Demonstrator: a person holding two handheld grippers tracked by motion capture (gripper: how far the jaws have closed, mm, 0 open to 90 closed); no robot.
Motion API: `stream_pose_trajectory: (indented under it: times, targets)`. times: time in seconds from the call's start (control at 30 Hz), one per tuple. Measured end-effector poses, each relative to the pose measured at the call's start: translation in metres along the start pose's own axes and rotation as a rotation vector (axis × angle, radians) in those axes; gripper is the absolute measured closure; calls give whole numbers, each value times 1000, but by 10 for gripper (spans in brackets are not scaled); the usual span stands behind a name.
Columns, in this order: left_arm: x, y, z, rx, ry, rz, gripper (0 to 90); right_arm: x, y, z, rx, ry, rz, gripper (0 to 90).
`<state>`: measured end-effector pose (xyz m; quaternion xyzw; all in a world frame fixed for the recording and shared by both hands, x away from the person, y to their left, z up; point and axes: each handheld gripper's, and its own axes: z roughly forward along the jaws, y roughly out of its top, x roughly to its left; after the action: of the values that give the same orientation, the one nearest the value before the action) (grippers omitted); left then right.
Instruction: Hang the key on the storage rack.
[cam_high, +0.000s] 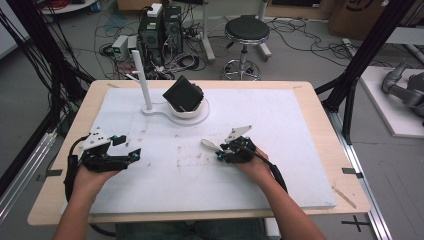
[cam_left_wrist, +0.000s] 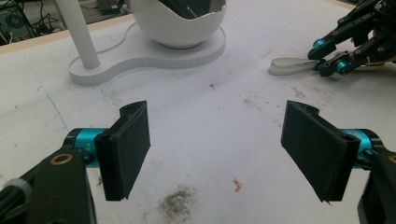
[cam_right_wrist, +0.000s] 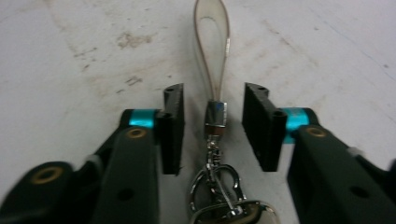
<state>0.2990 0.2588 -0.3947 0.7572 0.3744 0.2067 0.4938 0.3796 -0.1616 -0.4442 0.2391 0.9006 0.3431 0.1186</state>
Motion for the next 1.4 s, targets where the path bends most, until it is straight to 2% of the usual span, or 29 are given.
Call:
stream_pose_trajectory:
  times: [0.13, 0.33, 0.57, 0.87, 1.07, 1.1, 1.3, 1.4]
  targets:
    - [0, 0, 0, 0, -5, 1, 239, 3, 1, 0, 1, 19, -11, 806]
    - [0, 0, -2, -5, -6, 0, 239, 4, 3, -2, 15, 15, 9, 828]
    - [1, -1, -5, -14, -8, -7, 239, 2, 16, -17, -112, 4, 42, 829]
    - [-3, -2, 1, -4, -24, -3, 239, 2, 45, -27, -233, -29, 24, 829]
    - [-1, -3, -2, -2, -19, -5, 240, 2, 65, -19, -276, -36, 35, 829]
    - [-1, -3, -2, -2, -20, -11, 239, 3, 69, -18, -267, -35, 34, 829]
    - [0, -3, -4, -7, -20, -13, 239, 4, 90, -16, -305, -35, 22, 829]
    - [-1, -3, -4, -9, -16, -12, 236, 4, 103, -17, -315, -51, 6, 829]
